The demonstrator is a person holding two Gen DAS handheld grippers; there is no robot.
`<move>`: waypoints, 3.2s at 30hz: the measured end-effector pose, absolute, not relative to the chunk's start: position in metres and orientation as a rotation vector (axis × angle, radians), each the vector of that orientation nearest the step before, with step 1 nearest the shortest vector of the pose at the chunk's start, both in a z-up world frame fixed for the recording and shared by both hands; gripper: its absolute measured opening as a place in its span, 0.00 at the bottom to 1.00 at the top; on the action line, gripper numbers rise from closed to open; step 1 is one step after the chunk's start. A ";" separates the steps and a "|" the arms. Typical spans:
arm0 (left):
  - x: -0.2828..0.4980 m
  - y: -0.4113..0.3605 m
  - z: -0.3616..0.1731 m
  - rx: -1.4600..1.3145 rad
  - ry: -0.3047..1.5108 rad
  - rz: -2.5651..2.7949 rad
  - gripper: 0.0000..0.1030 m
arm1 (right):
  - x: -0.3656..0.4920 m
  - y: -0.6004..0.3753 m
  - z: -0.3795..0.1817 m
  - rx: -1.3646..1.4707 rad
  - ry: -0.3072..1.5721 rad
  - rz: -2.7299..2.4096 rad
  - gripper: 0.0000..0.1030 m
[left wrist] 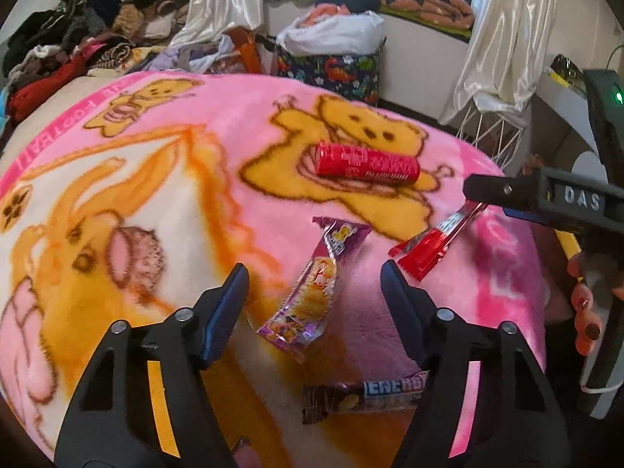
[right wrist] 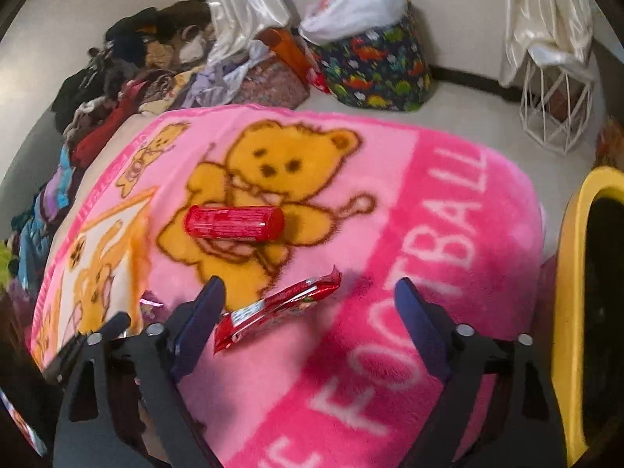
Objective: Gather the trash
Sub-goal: 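Grasp the purple-yellow snack wrapper with left tool while right tool grasps red wrapper, then carry the snack wrapper and red wrapper with both tools over the bin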
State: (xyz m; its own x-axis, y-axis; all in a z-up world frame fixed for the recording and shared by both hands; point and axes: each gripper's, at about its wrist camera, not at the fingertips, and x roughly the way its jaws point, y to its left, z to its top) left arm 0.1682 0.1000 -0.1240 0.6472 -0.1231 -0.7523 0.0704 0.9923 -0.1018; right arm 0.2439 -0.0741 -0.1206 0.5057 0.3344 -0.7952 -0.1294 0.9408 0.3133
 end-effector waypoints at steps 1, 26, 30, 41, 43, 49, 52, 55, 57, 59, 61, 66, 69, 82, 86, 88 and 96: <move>0.170 0.100 -0.127 -0.060 0.868 -0.105 0.55 | 0.247 -0.073 -0.125 0.235 1.017 0.286 0.77; 0.153 0.078 -0.063 -0.168 0.706 -0.196 0.15 | 0.171 -0.122 -0.068 0.218 0.783 0.393 0.11; 0.150 0.063 -0.052 -0.151 0.685 -0.225 0.15 | 0.164 -0.134 -0.057 0.229 0.762 0.382 0.11; 0.141 0.012 -0.031 -0.101 0.655 -0.319 0.15 | 0.144 -0.174 -0.031 0.251 0.699 0.324 0.11; 0.140 0.004 -0.028 -0.093 0.651 -0.334 0.15 | 0.143 -0.181 -0.028 0.258 0.691 0.316 0.11; 0.135 -0.020 -0.019 -0.065 0.638 -0.378 0.15 | 0.132 -0.210 -0.018 0.285 0.660 0.274 0.11; 0.133 -0.030 -0.017 -0.054 0.633 -0.395 0.15 | 0.128 -0.225 -0.015 0.298 0.646 0.254 0.11; 0.131 -0.040 -0.016 -0.045 0.632 -0.412 0.15 | 0.123 -0.239 -0.012 0.306 0.633 0.229 0.11; 0.130 -0.048 -0.015 -0.037 0.632 -0.425 0.15 | 0.119 -0.249 -0.012 0.319 0.625 0.217 0.11; 0.129 -0.054 -0.016 -0.030 0.633 -0.437 0.15 | 0.116 -0.256 -0.011 0.325 0.617 0.203 0.11; 0.129 -0.061 -0.015 -0.020 0.632 -0.448 0.15 | 0.114 -0.263 -0.009 0.334 0.608 0.190 0.11; 0.127 -0.074 -0.015 -0.001 0.635 -0.476 0.15 | 0.107 -0.281 -0.006 0.347 0.586 0.152 0.11; 0.126 -0.083 -0.014 0.006 0.637 -0.494 0.15 | 0.103 -0.293 -0.006 0.354 0.576 0.130 0.11; 0.122 -0.124 -0.011 0.040 0.626 -0.568 0.15 | 0.089 -0.335 -0.005 0.401 0.535 0.039 0.11; 0.123 -0.138 -0.013 0.049 0.633 -0.595 0.15 | 0.085 -0.347 -0.005 0.411 0.524 0.012 0.11; 0.123 -0.144 -0.014 0.053 0.634 -0.609 0.15 | 0.085 -0.350 -0.006 0.416 0.522 0.002 0.11; 0.125 -0.166 -0.019 0.072 0.642 -0.650 0.15 | 0.080 -0.366 -0.009 0.431 0.512 -0.033 0.11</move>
